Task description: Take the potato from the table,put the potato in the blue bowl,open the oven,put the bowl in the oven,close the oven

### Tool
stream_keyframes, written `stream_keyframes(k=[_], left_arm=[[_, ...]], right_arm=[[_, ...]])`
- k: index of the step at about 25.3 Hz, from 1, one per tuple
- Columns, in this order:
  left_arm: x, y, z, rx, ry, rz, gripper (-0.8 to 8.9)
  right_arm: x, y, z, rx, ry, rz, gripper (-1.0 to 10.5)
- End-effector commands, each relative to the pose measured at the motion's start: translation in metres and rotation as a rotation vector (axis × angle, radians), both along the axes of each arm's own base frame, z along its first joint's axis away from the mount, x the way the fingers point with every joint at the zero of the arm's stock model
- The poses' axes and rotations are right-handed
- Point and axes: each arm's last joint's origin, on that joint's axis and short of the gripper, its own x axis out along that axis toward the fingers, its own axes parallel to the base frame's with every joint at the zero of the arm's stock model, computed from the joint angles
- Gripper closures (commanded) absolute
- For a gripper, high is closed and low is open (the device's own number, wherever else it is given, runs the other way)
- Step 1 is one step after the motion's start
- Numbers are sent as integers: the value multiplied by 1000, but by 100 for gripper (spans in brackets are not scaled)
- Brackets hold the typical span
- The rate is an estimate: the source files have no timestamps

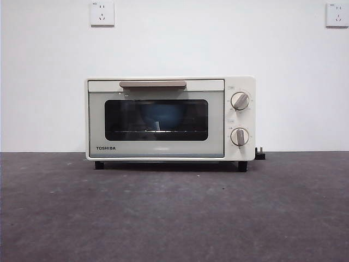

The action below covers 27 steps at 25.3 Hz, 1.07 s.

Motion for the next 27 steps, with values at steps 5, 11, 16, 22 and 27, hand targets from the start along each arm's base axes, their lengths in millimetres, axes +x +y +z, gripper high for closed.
stream_keyframes(k=[5, 11, 16, 22, 27], left_arm=[[-1, 4, -9, -61, 60, 147, 818], [-1, 3, -8, -75, 60, 103, 817], [0, 3, -9, -74, 72, 103, 817], [0, 3, -10, -74, 84, 103, 818], [1, 3, -11, -73, 93, 103, 818]], right_arm=[[0, 0, -3, -26, 18, 1, 927], [0, 0, -3, -26, 18, 1, 927], [0, 0, -3, -26, 18, 0, 927], [0, 0, -3, -27, 18, 0, 927], [1, -1, -2, -169, -40, 22, 916]])
